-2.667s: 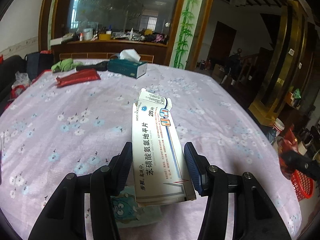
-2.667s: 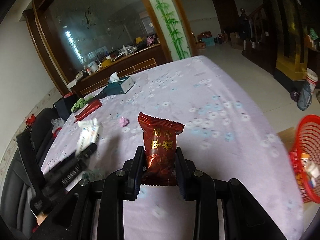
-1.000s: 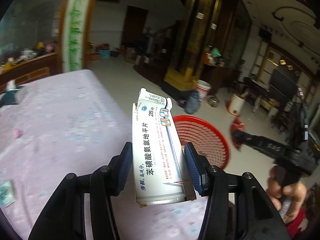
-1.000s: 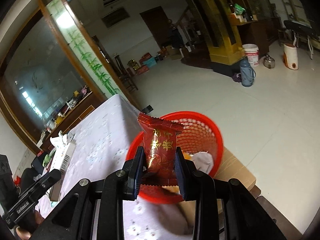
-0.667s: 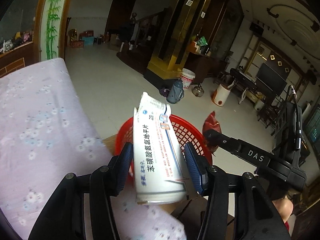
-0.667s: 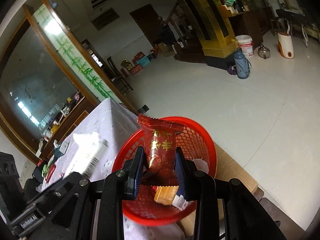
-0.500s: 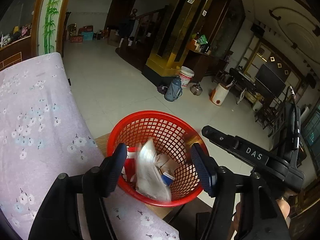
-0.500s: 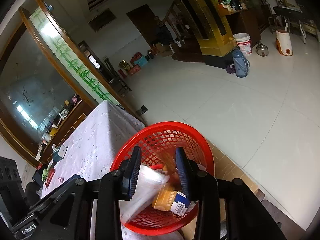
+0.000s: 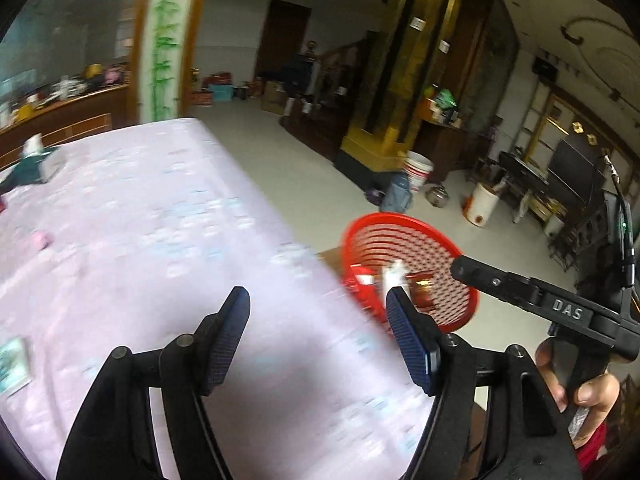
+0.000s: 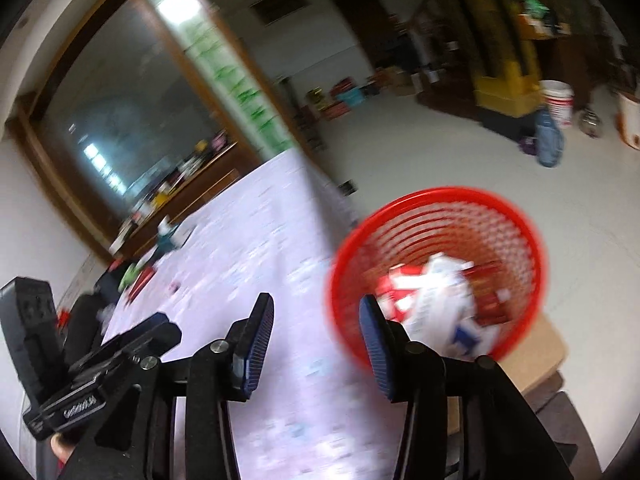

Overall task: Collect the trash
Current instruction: 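Grasp the teal cartoon tissue pack with the left tool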

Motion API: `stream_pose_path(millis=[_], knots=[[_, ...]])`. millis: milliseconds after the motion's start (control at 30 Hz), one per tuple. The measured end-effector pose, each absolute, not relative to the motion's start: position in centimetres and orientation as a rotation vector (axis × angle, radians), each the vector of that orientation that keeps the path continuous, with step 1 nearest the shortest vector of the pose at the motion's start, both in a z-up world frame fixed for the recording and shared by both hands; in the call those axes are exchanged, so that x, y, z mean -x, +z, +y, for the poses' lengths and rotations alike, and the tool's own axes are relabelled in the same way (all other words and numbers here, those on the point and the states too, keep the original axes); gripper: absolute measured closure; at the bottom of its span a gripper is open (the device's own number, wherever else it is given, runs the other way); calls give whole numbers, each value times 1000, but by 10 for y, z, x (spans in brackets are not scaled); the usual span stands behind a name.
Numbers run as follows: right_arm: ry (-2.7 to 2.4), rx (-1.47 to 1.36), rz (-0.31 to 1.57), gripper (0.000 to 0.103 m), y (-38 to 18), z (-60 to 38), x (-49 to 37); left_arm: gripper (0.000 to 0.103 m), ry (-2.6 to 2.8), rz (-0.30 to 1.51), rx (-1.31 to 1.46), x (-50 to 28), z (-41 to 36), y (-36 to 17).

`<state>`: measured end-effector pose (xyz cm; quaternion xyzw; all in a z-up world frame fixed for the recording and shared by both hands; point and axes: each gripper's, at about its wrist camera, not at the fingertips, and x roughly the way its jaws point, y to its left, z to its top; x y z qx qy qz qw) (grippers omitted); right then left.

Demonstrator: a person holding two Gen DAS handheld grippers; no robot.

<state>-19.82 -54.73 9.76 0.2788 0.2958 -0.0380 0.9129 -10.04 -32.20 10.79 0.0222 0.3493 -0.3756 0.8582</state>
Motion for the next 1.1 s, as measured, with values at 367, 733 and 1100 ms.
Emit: stream_pose_path(millis=[367,733,1100], knots=[[107,-466,724,50,87,-451,159,33,-459,790,58,42,-129,99],[151,-407,773,50,84,-414,144,33,-444,1008,194,-57,-49,41],[145,-419,792,50,79,-413,140,33,-644,1068,70,-14,-71,27]])
